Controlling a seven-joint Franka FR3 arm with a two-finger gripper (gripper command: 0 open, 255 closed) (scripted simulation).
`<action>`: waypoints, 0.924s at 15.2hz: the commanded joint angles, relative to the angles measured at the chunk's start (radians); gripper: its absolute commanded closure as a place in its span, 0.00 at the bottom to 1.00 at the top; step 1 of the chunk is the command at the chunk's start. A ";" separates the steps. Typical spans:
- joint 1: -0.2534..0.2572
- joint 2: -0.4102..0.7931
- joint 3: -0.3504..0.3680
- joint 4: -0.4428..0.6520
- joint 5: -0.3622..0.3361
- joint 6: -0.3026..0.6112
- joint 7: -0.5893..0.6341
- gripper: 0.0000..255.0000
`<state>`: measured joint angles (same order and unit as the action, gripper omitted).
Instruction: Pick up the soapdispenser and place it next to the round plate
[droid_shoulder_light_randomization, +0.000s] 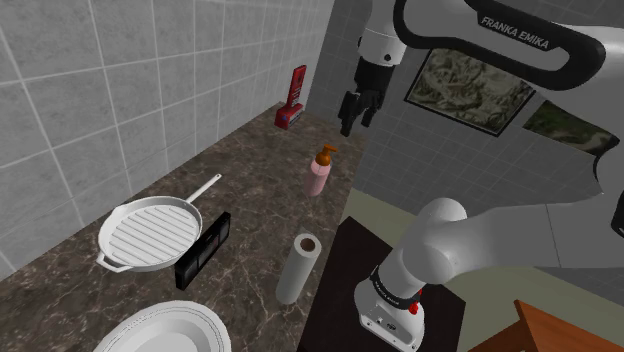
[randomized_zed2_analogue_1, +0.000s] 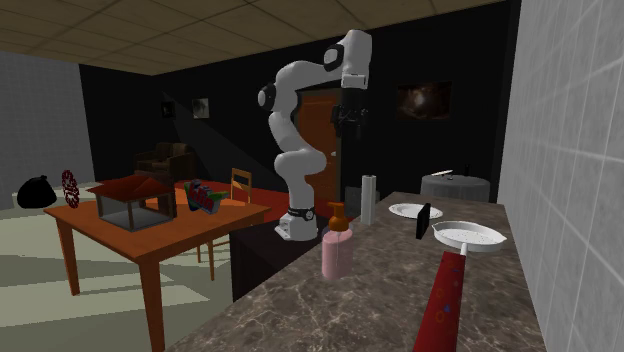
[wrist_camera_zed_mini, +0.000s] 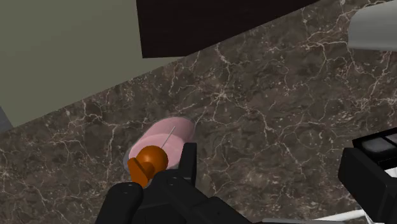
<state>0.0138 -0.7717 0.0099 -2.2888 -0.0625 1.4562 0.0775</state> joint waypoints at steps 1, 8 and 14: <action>0.000 0.000 0.000 0.000 0.000 0.000 0.000 0.00; -0.043 0.122 -0.100 -0.069 -0.044 0.210 -0.058 0.00; -0.073 0.273 -0.186 -0.078 -0.060 0.386 -0.111 0.00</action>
<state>-0.0521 -0.5301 -0.1559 -2.3718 -0.1180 1.8107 -0.0170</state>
